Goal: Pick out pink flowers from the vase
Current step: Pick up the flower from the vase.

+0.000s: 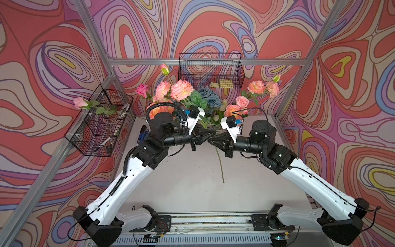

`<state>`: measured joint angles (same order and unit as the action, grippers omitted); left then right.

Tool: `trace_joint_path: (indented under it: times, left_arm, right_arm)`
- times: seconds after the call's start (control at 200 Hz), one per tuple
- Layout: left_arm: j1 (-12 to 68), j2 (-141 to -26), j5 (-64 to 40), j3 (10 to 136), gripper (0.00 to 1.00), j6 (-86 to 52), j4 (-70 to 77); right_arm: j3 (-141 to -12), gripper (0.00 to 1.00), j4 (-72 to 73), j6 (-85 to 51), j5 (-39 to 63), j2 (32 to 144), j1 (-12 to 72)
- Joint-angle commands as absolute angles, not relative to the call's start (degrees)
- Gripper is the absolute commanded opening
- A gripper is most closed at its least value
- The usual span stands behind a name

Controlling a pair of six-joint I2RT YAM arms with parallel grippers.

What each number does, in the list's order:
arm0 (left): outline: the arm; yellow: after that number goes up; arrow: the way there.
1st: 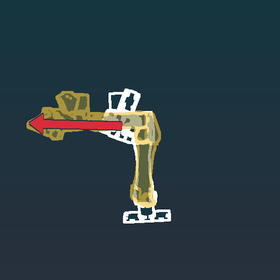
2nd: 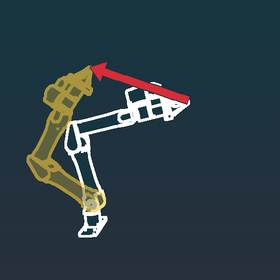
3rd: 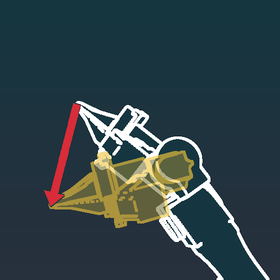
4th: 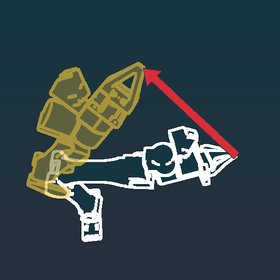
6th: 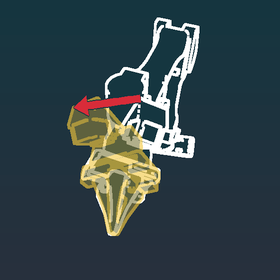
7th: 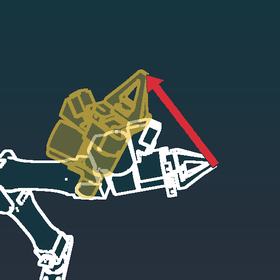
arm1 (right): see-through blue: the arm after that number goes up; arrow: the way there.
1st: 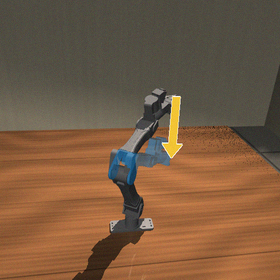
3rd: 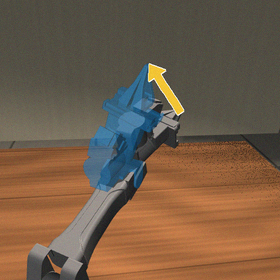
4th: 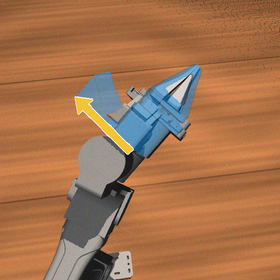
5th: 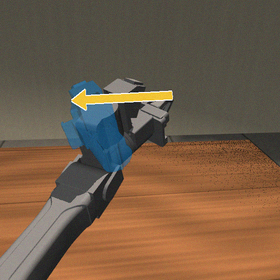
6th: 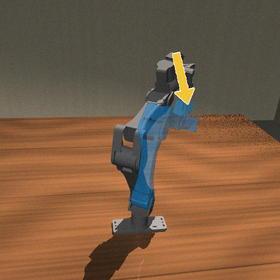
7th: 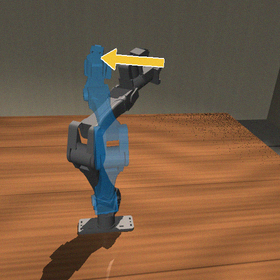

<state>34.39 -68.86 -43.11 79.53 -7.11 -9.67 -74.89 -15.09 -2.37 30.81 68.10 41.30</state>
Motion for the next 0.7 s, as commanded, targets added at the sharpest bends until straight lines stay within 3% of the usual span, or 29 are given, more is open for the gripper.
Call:
trace_joint_path:
  times: [0.0,0.09,0.125,0.696]
  left_arm:
    - [34.72,-67.09,-40.77,77.38,0.59,-6.68,-8.59]
    - [34.89,-65.66,-38.72,76.52,0.91,-6.77,-9.76]
    - [34.89,-64.97,-37.65,76.04,0.99,-6.64,-10.44]
    - [37.88,-52.43,-8.71,52.07,1.0,-16.96,-2.03]
  right_arm:
    - [-74.05,0.0,-15.21,-2.34,25.49,65.72,41.0]
    - [-72.58,0.0,-14.66,-0.92,19.71,63.97,41.07]
    - [-72.14,0.0,-14.47,-0.34,17.6,63.21,41.04]
    - [-65.85,0.0,-14.06,4.31,-13.54,50.78,41.04]
